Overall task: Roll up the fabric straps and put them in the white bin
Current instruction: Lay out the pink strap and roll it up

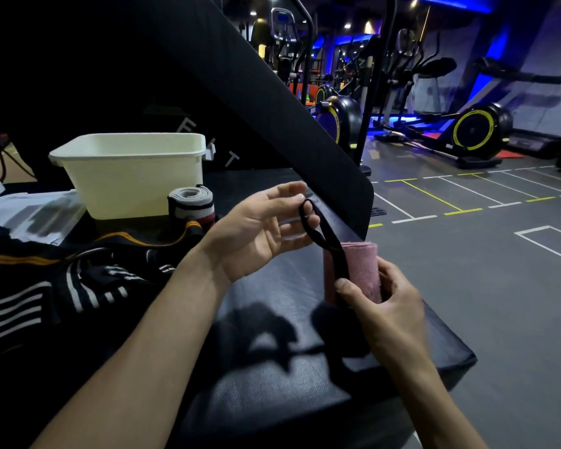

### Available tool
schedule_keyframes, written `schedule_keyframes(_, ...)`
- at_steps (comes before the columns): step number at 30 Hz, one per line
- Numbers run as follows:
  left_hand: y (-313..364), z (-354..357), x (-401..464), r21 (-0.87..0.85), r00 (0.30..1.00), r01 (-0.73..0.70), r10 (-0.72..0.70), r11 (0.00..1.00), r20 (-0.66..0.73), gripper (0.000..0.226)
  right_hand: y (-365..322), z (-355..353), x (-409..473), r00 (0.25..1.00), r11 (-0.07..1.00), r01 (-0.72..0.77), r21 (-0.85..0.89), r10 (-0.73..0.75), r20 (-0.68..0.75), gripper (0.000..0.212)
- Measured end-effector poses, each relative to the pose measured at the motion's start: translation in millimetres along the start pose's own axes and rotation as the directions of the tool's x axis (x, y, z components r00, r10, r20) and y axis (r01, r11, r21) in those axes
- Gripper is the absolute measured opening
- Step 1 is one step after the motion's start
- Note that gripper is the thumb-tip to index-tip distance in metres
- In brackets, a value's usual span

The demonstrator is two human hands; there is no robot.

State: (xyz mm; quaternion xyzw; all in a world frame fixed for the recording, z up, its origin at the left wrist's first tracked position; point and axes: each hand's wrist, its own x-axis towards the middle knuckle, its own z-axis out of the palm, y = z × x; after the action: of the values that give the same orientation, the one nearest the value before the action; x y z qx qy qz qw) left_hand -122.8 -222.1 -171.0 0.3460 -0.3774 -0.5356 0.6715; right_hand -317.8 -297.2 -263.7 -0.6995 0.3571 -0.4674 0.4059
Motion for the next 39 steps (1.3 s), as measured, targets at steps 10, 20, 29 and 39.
schedule_keyframes(10,-25,-10,12,0.271,0.976,0.114,-0.056,0.956,-0.212,0.014,-9,8,2,0.977,0.845,-0.199,0.496,0.131,0.168,0.084)
schedule_keyframes(20,-54,15,17,0.380,0.958,-0.056,0.157,0.923,-0.239,0.026,-13,10,-3,0.938,0.719,-0.236,0.654,-0.008,0.347,0.086)
schedule_keyframes(29,-63,16,22,0.503,0.884,-0.174,0.359,0.847,-0.299,0.023,-4,1,9,0.949,0.809,-0.153,0.567,-0.040,0.312,0.052)
schedule_keyframes(39,-73,26,20,0.812,0.653,-0.266,0.717,0.519,-0.245,0.021,-4,4,1,0.994,0.947,0.111,0.300,-0.102,-0.046,0.029)
